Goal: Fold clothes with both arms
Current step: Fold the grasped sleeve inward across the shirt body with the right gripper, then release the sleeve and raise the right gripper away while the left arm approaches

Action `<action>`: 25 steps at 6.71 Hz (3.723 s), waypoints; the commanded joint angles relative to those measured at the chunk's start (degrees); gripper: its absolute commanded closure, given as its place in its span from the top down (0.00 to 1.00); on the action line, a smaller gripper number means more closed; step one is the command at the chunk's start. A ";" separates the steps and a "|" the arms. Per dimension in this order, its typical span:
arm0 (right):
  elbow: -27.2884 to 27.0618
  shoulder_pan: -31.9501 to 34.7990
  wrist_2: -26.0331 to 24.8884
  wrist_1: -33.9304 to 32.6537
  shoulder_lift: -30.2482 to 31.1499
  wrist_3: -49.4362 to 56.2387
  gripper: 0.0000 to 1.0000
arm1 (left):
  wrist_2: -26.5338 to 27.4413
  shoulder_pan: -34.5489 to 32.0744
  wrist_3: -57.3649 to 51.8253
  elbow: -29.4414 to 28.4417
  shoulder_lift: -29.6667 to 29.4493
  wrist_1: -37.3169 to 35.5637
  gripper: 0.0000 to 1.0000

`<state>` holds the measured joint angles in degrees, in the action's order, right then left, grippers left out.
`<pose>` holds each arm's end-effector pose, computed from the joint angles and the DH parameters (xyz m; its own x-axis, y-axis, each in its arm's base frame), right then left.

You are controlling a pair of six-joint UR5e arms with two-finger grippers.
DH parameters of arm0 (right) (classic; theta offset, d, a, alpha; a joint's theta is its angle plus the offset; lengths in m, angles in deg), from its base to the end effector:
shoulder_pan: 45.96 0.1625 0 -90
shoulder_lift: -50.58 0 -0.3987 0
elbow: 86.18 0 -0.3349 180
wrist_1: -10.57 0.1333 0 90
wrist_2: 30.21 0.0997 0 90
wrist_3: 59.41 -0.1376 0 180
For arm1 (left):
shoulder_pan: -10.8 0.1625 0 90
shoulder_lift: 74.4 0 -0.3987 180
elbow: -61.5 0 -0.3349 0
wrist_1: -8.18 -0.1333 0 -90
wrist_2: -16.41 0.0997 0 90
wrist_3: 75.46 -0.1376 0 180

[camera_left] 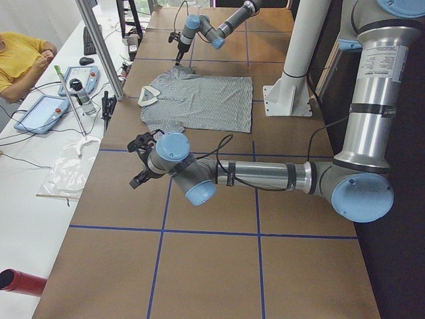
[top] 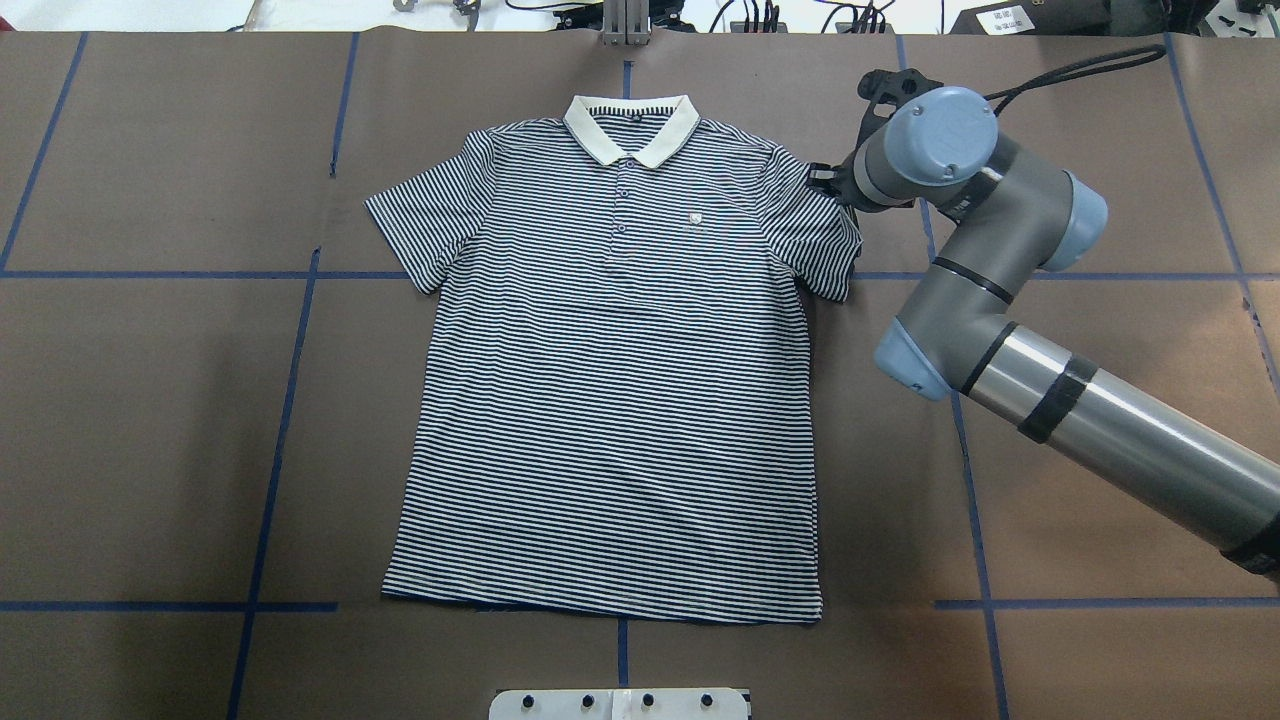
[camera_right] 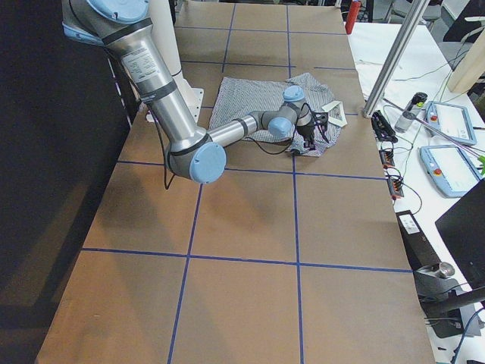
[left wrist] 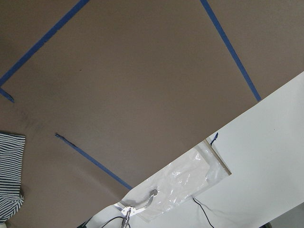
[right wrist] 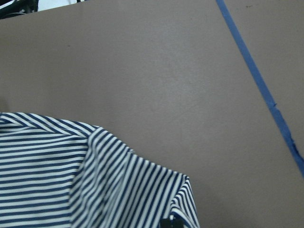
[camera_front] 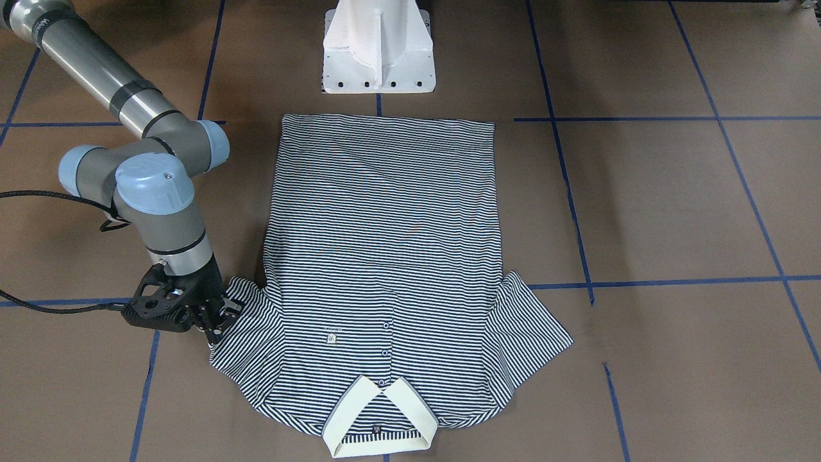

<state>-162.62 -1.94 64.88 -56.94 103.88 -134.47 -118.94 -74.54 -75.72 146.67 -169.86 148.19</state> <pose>-0.4292 -0.5832 0.3751 0.6525 0.2735 0.7067 -0.4951 0.8599 0.1243 0.0062 -0.5120 0.5400 0.6555 0.6082 -0.4477 -0.0545 0.6293 0.7752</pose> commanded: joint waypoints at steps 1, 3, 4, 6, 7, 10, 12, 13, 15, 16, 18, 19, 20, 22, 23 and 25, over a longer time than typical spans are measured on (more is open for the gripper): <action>2.24 -6.46 -11.09 -12.16 -9.83 -15.04 0.00 | 0.00 0.00 0.09 0.00 0.01 0.00 1.00; 12.93 -7.90 -12.12 -12.38 -18.62 -25.35 0.00 | 0.00 0.00 0.09 0.00 0.01 0.00 1.00; 14.12 -7.99 -12.12 -12.30 -19.28 -26.27 0.00 | 0.09 0.00 0.09 0.00 0.01 0.00 1.00; 14.22 -8.16 -12.74 -12.21 -19.98 -26.28 0.00 | 0.00 0.00 0.35 0.00 -0.07 0.00 1.00; 14.65 -8.16 -12.74 -12.21 -20.77 -26.28 0.00 | 0.09 0.00 0.35 0.00 -0.07 0.00 1.00; 15.79 -8.16 -13.52 -13.60 -22.35 -23.49 1.00 | 0.09 0.00 0.44 0.26 -0.25 0.00 1.00; 15.19 -6.07 -11.27 -14.49 -22.97 -15.87 1.00 | 0.09 0.00 0.35 0.26 -0.51 0.00 1.00; 13.79 -2.92 -4.11 -14.67 -22.19 -9.99 1.00 | 0.09 0.44 0.44 0.26 -0.60 0.00 1.00; 6.34 2.97 6.29 -20.70 -18.77 1.25 1.00 | 0.17 1.06 0.44 0.00 -1.13 0.09 1.00; 2.22 6.39 12.08 -21.25 -15.01 7.93 1.00 | 0.17 1.14 1.14 0.00 -1.82 -0.09 1.00; -7.79 11.67 18.17 -20.47 -4.22 21.38 1.00 | 0.44 5.51 10.58 -0.35 -5.32 0.00 1.00; -13.59 14.83 21.42 -19.69 2.97 27.71 1.00 | 0.61 10.24 19.25 -1.05 -9.35 0.00 1.00; -17.56 17.39 25.02 -15.07 10.44 31.86 1.00 | 3.92 15.33 26.64 -2.10 -14.18 0.00 1.00; -17.95 21.26 31.09 0.12 21.71 34.28 1.00 | 13.79 22.21 33.89 -1.49 -17.02 0.09 1.00; -18.13 23.45 33.12 1.84 24.46 35.24 1.00 | 15.80 24.15 44.54 -1.58 -18.43 0.09 0.98; -18.04 24.62 33.32 1.86 25.28 36.65 1.00 | 31.46 31.96 60.59 -4.54 -20.80 -0.26 0.71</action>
<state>-180.69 22.01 97.83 -55.57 128.38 -98.44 -96.60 -46.85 -23.64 144.18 -189.09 148.11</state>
